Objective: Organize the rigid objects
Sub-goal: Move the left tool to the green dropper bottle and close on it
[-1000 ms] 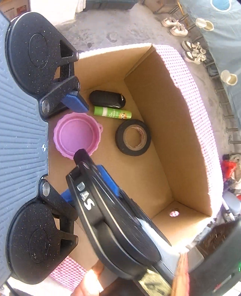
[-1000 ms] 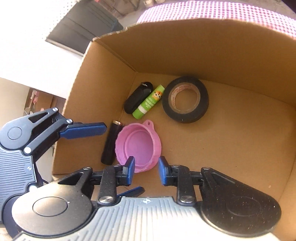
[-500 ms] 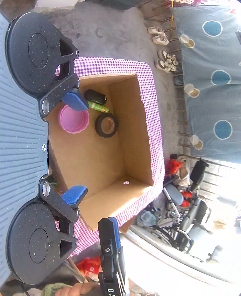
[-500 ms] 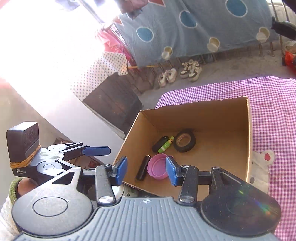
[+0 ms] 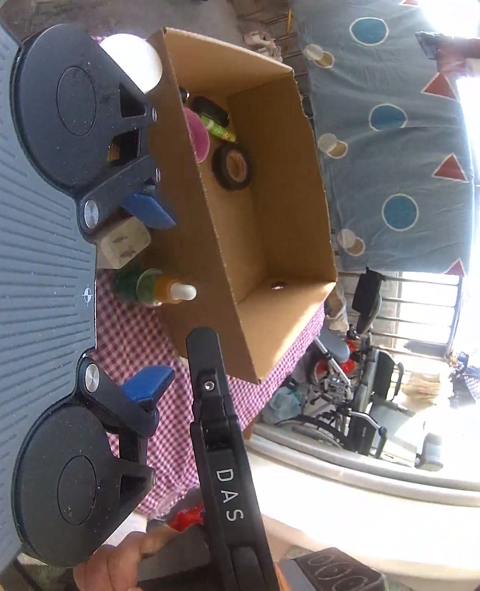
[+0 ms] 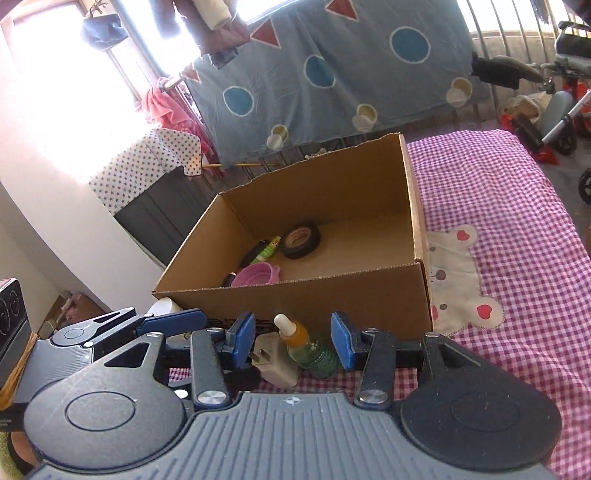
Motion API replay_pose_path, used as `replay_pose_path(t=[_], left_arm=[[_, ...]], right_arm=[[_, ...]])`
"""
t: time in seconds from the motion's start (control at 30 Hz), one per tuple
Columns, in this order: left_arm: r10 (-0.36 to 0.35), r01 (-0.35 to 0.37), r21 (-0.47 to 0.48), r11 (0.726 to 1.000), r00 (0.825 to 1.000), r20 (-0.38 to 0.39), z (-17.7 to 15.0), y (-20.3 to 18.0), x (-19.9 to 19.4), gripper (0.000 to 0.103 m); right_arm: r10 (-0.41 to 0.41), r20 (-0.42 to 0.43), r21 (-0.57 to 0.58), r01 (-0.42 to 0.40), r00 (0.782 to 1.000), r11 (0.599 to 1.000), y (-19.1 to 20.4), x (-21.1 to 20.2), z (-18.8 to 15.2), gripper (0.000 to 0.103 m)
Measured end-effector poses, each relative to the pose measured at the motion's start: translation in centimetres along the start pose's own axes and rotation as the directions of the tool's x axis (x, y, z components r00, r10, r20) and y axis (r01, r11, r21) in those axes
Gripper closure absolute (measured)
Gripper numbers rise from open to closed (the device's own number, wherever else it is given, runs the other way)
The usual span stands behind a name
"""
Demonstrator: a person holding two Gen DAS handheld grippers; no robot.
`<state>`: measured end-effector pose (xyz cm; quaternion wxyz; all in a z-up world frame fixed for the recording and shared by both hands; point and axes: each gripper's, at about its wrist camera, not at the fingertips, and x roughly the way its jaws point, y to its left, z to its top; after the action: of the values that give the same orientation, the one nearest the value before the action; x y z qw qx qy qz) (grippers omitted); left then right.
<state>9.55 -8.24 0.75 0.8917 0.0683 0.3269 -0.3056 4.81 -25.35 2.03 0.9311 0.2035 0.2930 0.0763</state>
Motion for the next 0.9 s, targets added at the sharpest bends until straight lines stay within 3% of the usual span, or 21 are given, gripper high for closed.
replay_pose_path(t=[0.07,0.2,0.47,0.6,0.9], left_arm=[[0.014,-0.014,0.029,0.999,1.0,-0.008,-0.4,-0.4,1.2,0.035],[0.027,-0.027,0.068,0.997,1.0,0.004,-0.8,-0.8,2.4,0.044],[0.029,-0.028,0.058,0.998,0.999,-0.018,-1.9,-0.7,4.0,0.068],[0.033,-0.031,0.075,0.997,0.999,-0.027,-2.0,-0.7,4.5,0.07],[0.059,-0.051,0.144,0.988,0.997,-0.053,-2.1,-2.1,5.9,0.069]], right_arm=[[0.002,-0.008,-0.022,-0.003,1.0,1.0,0.3,0.6,0.0,0.055],[0.003,-0.032,-0.073,-0.006,0.999,0.997,1.2,2.0,0.0,0.059],[0.002,-0.062,-0.085,-0.007,0.998,0.996,1.0,4.7,0.5,0.074],[0.015,-0.067,-0.067,-0.02,0.998,0.998,0.3,5.1,0.5,0.081],[0.033,-0.057,-0.008,-0.034,0.998,0.999,-1.6,4.7,0.5,0.082]])
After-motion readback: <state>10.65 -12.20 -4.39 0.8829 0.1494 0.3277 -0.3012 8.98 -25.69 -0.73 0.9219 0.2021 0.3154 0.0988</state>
